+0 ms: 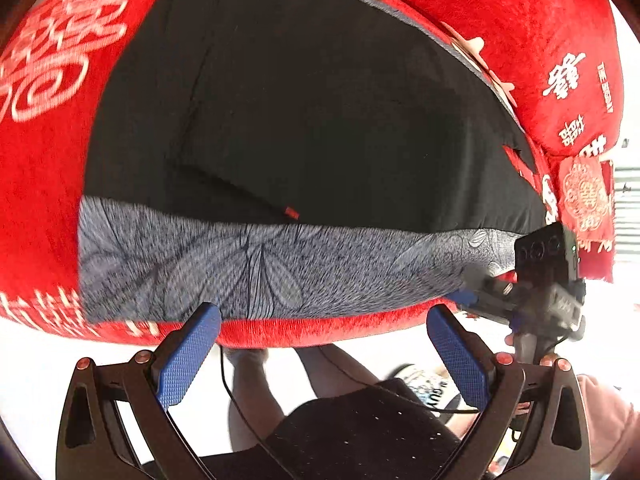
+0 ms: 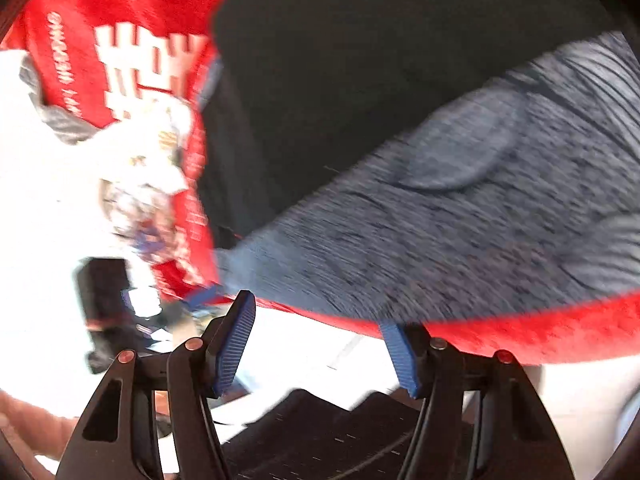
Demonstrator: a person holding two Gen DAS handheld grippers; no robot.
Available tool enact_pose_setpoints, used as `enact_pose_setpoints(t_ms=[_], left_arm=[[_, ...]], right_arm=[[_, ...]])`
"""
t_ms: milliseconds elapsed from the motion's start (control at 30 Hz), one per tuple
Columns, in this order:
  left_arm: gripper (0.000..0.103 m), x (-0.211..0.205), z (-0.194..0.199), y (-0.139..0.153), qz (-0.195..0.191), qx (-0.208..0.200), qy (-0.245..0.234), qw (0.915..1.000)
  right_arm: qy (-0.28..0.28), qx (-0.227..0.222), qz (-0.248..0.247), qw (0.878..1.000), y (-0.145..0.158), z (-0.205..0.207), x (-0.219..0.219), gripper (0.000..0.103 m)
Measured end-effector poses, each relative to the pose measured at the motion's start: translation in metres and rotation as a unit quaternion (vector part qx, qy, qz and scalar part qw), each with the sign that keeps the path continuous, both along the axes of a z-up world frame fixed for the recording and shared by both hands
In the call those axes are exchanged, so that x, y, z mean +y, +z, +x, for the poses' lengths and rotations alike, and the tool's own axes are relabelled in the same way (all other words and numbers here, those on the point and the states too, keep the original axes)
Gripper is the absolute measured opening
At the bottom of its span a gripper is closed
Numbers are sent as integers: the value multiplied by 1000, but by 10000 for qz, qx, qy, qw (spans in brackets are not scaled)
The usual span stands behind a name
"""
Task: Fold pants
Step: 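Grasp the waistband with both grippers and lift it up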
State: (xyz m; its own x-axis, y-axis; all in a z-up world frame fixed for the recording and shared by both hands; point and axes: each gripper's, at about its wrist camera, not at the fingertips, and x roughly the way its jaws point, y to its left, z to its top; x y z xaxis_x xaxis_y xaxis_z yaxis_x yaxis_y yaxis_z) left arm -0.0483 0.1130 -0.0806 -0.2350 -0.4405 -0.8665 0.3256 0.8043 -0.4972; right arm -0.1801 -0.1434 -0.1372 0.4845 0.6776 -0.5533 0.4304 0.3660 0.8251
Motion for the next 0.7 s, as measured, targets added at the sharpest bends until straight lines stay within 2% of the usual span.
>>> enact_pose_setpoints(t_ms=[133, 233, 333, 400, 467, 533, 633, 700], left_arm=[[103, 10, -5, -17, -338, 558, 424, 9970], [103, 13, -11, -26, -644, 901, 864, 9901], [103, 10, -4, -28, -766, 834, 1255, 9856], [101, 12, 11, -28, -776, 717, 1692, 9799], [86, 12, 21, -28, -652, 644, 1899, 9775], [54, 9, 28, -30, -398, 596, 1819, 9807], [32, 8, 28, -30, -79, 434, 1446, 9885], [27, 7, 28, -29, -45, 388, 1309, 9906]], right_arm=[[-336, -265, 662, 9969, 1, 23, 6, 69], [-217, -586, 719, 9954, 24, 33, 4, 71], [-2, -720, 713, 9949, 40, 37, 1, 71], [140, -672, 646, 9955, 44, 37, 2, 71], [196, -547, 571, 9967, 39, 36, 3, 71], [131, -403, 454, 9981, 31, 31, 1, 71], [-312, -183, 335, 9988, 18, 11, -14, 71], [-781, -82, 347, 9963, 12, -7, -28, 71]])
